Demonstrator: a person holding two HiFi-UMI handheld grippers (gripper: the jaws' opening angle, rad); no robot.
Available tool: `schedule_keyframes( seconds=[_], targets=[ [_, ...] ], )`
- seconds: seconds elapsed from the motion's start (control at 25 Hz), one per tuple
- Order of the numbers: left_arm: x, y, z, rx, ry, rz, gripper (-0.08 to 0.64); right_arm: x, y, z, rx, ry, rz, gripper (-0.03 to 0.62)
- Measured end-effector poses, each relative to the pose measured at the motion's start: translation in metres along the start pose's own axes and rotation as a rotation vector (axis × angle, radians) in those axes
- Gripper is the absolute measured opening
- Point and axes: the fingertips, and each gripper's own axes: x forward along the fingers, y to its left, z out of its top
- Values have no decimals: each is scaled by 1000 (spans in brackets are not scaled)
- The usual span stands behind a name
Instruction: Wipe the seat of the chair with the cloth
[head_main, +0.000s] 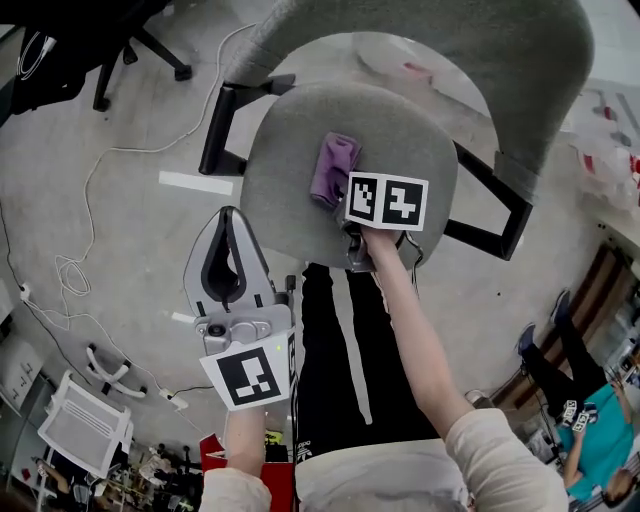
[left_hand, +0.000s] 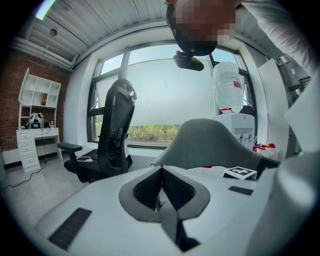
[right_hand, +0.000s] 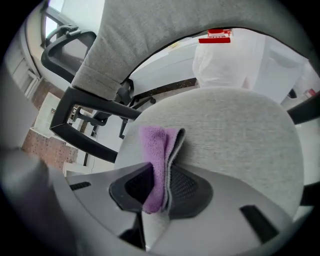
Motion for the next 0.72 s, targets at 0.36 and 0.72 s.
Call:
schedule_keyframes(
  seconds=[0.36,0.72],
  targets=[
    [13,-32,4,9,11,-87,12,-48,-85,-17,8,13,-129,91],
    [22,-54,8,-6,18,-132,12,-102,-164,-40,0,19,-372,91]
  ],
)
